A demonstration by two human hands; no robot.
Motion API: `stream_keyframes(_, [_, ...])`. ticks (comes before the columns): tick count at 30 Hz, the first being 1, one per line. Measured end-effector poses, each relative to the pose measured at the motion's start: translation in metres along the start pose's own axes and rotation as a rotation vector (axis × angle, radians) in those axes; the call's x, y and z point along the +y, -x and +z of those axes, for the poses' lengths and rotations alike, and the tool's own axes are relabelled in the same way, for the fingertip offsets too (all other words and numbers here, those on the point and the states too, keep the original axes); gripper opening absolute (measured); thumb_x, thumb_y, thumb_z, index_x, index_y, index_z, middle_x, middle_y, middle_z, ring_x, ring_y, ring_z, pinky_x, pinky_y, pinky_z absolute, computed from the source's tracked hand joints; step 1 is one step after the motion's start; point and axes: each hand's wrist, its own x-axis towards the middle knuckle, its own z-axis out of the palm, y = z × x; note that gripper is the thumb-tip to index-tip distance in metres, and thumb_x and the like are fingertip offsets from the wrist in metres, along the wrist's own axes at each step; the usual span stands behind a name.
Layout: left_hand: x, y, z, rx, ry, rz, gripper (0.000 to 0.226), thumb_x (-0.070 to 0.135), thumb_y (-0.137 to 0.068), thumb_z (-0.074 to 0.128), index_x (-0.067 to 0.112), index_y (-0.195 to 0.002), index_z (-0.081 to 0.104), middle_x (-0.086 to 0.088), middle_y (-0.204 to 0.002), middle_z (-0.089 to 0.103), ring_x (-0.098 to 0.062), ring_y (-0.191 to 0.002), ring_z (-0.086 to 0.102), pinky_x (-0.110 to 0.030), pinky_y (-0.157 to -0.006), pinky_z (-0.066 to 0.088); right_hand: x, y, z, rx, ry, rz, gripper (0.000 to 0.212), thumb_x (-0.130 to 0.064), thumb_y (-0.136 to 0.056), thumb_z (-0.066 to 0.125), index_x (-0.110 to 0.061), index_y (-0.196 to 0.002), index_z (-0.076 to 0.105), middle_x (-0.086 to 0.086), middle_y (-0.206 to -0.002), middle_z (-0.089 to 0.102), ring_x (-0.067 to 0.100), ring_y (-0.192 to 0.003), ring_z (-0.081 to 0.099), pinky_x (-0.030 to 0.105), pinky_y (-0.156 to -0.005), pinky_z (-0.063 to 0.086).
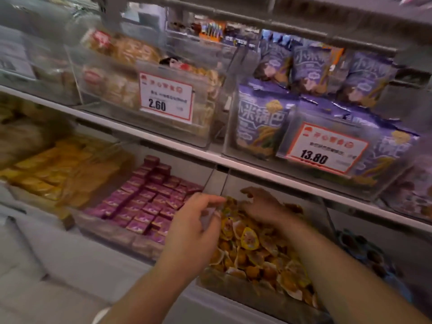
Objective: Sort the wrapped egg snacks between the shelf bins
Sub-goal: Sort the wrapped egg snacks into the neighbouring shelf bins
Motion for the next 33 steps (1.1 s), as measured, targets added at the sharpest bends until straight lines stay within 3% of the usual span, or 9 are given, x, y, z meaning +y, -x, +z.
stream_keyframes(3, [-0.008,-0.008,-0.004,0.004,0.043,-0.025,0.027,0.027,-0.086,0.053,0.045,-0.103,0.064,0.023,-0.102,0.064,0.002,-0.100,0.062,-0.018,-0.080,0.051,-0.008,-0.027,0.024,-0.236,0.050,-0.042,0.044,-0.047,-0.094,0.055,-0.026,-0.133,0.057,0.007,-0.140,0.057,0.025,-0.123,0.057,0.034,-0.106,0.044])
stream_keyframes(8, [-0.011,-0.019,-0.004,0.085,0.118,-0.101,0.026,0.011,-0.092,0.057,0.031,-0.101,0.070,0.017,-0.092,0.070,0.003,-0.086,0.064,-0.009,-0.065,0.047,-0.006,-0.042,0.040,-0.283,0.261,-0.030,0.051,-0.044,-0.089,0.055,-0.027,-0.137,0.046,0.014,-0.129,0.051,0.034,-0.113,0.057,0.042,-0.097,0.050])
stream_keyframes(11, [-0.007,-0.017,-0.005,0.065,0.131,-0.097,0.028,0.008,-0.091,0.058,0.031,-0.100,0.069,0.017,-0.089,0.069,-0.002,-0.078,0.065,-0.017,-0.060,0.051,0.000,-0.039,0.039,-0.237,0.201,-0.062,0.043,-0.033,-0.084,0.059,-0.031,-0.126,0.057,0.008,-0.120,0.059,0.025,-0.099,0.061,0.031,-0.080,0.050])
stream_keyframes(18, [-0.002,-0.008,-0.001,0.058,0.055,-0.042,0.027,0.013,-0.094,0.058,0.039,-0.098,0.067,0.023,-0.091,0.066,-0.009,-0.072,0.065,-0.031,-0.059,0.054,0.032,-0.024,0.013,0.016,-0.078,-0.022,0.042,-0.039,-0.077,0.080,-0.027,-0.115,0.067,-0.007,-0.115,0.064,0.012,-0.103,0.059,0.021,-0.081,0.045])
stream_keyframes(22, [0.004,-0.004,0.014,0.065,-0.001,0.095,0.025,0.014,-0.093,0.056,0.035,-0.100,0.068,0.021,-0.090,0.064,-0.003,-0.078,0.062,-0.014,-0.059,0.047,0.050,-0.004,-0.017,0.133,-0.237,0.005,0.033,-0.020,-0.080,0.077,-0.036,-0.107,0.066,-0.009,-0.104,0.069,0.011,-0.096,0.065,0.020,-0.074,0.046])
stream_keyframes(26, [0.010,0.003,0.040,0.006,-0.030,0.212,0.025,0.018,-0.087,0.052,0.034,-0.100,0.066,0.022,-0.093,0.061,0.001,-0.086,0.060,-0.008,-0.069,0.044,0.061,0.024,-0.039,0.004,-0.174,0.052,0.028,-0.022,-0.088,0.067,-0.042,-0.107,0.065,-0.005,-0.102,0.068,0.012,-0.089,0.067,0.026,-0.077,0.055])
stream_keyframes(29, [0.004,0.010,0.064,-0.184,0.090,-0.031,0.024,0.034,-0.087,0.051,0.040,-0.108,0.060,0.023,-0.097,0.061,0.002,-0.089,0.063,-0.017,-0.075,0.053,0.058,0.049,-0.043,0.128,-0.209,0.072,0.026,-0.018,-0.092,0.064,-0.039,-0.108,0.066,-0.004,-0.106,0.066,0.003,-0.084,0.064,0.013,-0.063,0.047])
stream_keyframes(31, [0.004,0.011,0.077,-0.274,0.343,-0.388,0.025,0.044,-0.092,0.055,0.037,-0.116,0.057,0.015,-0.098,0.066,-0.003,-0.086,0.069,-0.032,-0.077,0.060,0.046,0.070,-0.036,0.297,-0.346,0.021,0.024,-0.016,-0.094,0.063,-0.038,-0.102,0.068,-0.012,-0.096,0.067,-0.008,-0.073,0.063,0.006,-0.056,0.043])
stream_keyframes(33, [0.006,0.006,0.086,-0.286,0.686,-0.743,0.028,0.045,-0.096,0.058,0.025,-0.115,0.060,-0.005,-0.099,0.071,-0.021,-0.080,0.074,-0.040,-0.065,0.060,0.030,0.092,-0.023,0.435,-0.490,-0.049,0.025,-0.013,-0.097,0.060,-0.035,-0.100,0.070,-0.018,-0.082,0.068,-0.011,-0.067,0.062,0.005,-0.053,0.044])
